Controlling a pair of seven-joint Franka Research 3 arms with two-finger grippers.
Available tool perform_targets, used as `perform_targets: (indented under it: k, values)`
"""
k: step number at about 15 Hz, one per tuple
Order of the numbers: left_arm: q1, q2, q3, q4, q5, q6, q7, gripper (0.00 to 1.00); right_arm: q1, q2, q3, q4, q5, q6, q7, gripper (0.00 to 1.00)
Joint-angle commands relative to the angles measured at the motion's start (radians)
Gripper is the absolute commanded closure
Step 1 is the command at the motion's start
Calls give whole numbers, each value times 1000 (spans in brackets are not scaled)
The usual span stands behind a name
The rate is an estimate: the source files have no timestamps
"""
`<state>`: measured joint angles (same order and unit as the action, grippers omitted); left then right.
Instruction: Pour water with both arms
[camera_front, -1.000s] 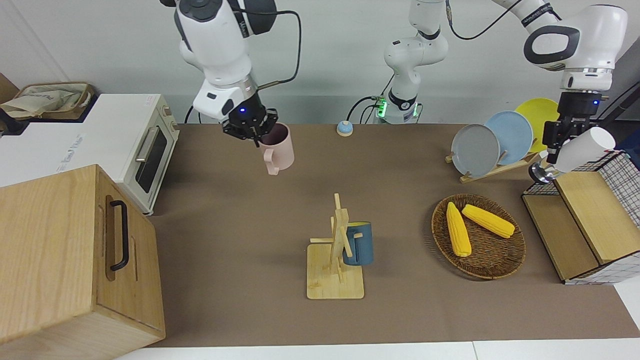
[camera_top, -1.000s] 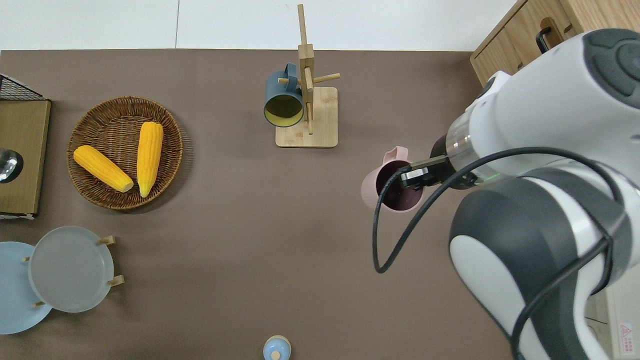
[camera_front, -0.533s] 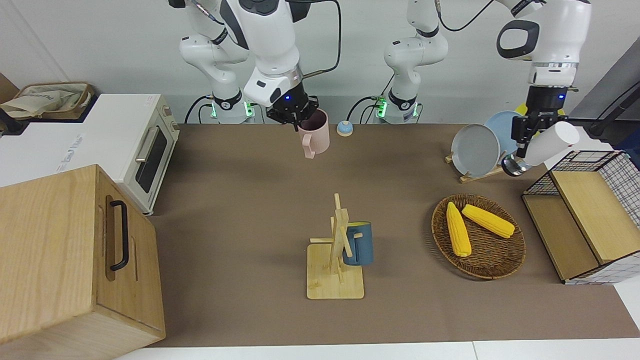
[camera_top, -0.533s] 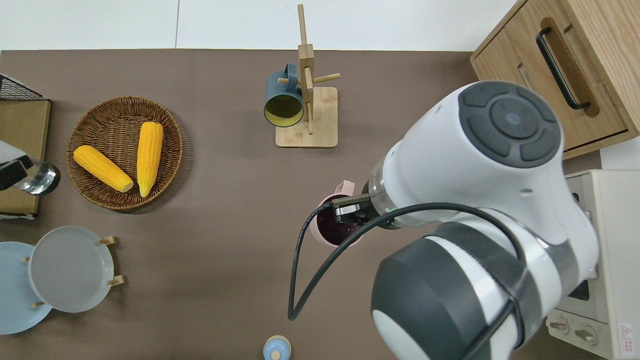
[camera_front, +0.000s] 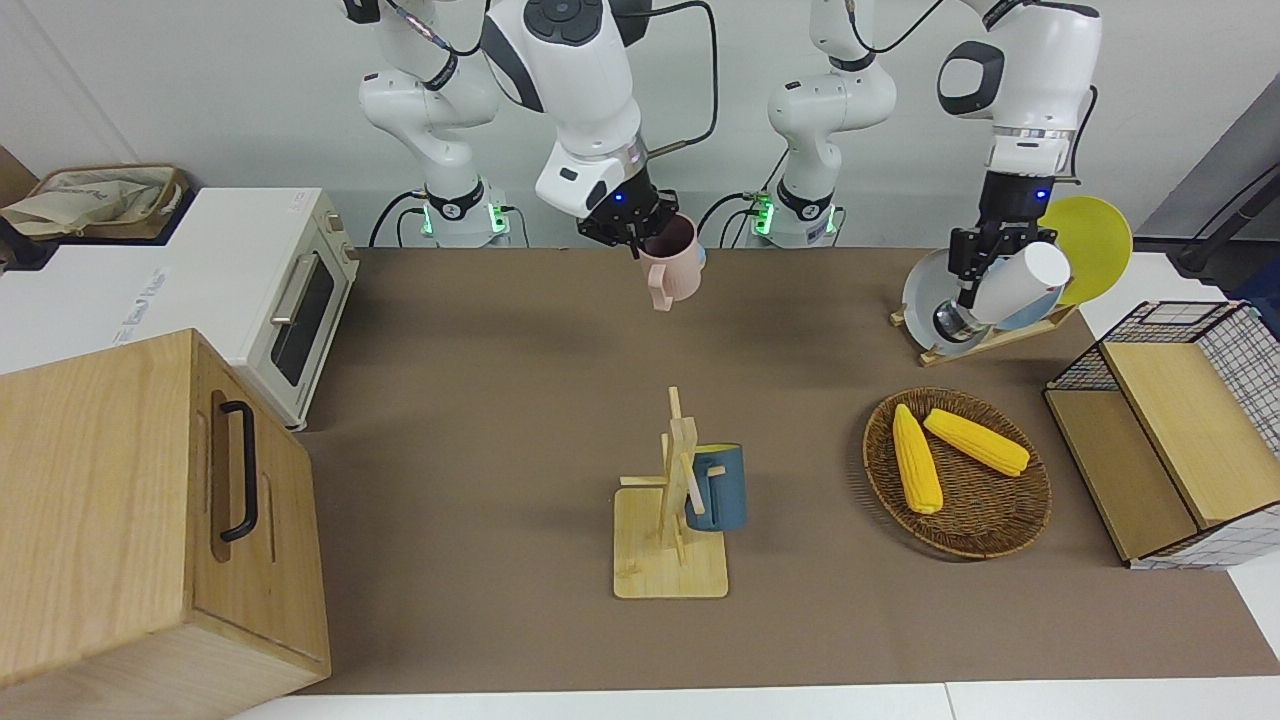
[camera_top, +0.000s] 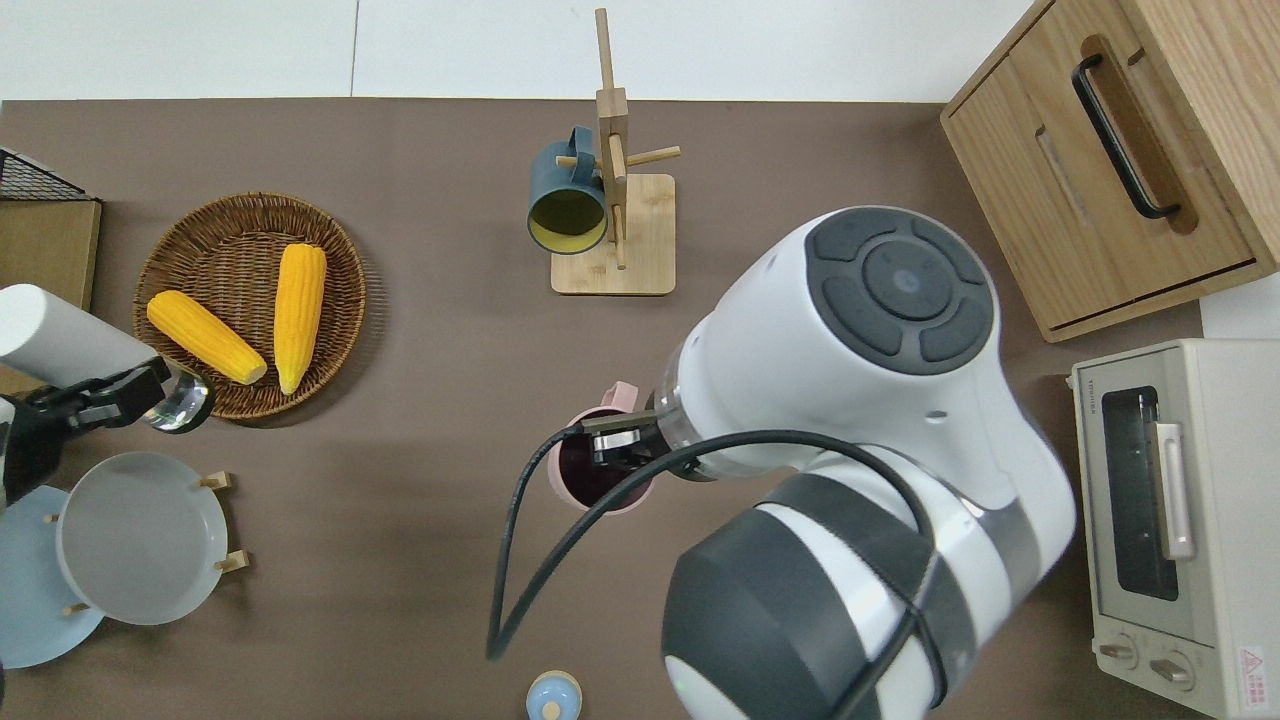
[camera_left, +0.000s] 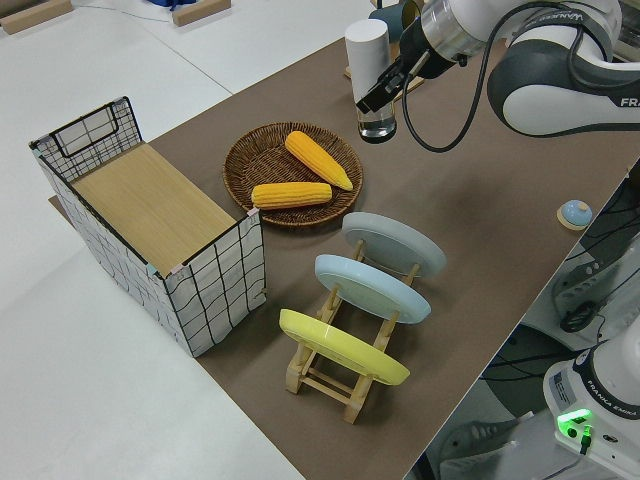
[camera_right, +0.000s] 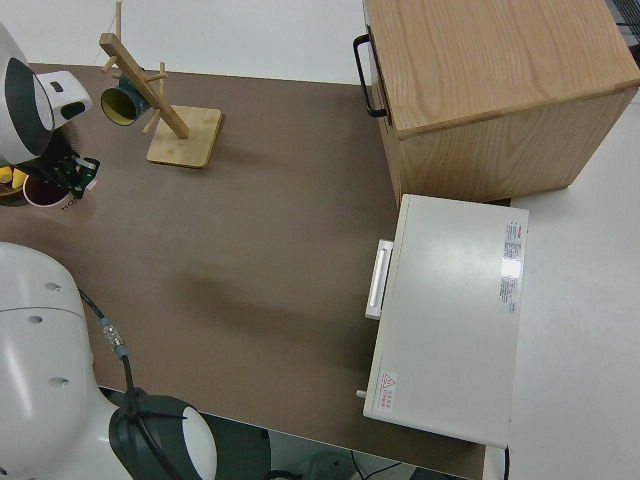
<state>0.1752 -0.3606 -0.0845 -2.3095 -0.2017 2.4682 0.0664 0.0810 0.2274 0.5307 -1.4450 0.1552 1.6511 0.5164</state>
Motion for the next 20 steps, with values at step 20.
perform_targets:
  k: [20]
  values:
    - [-19, -52, -86, -116, 123, 38, -185, 1000, 184, 314, 127, -75, -127, 507, 614, 1000]
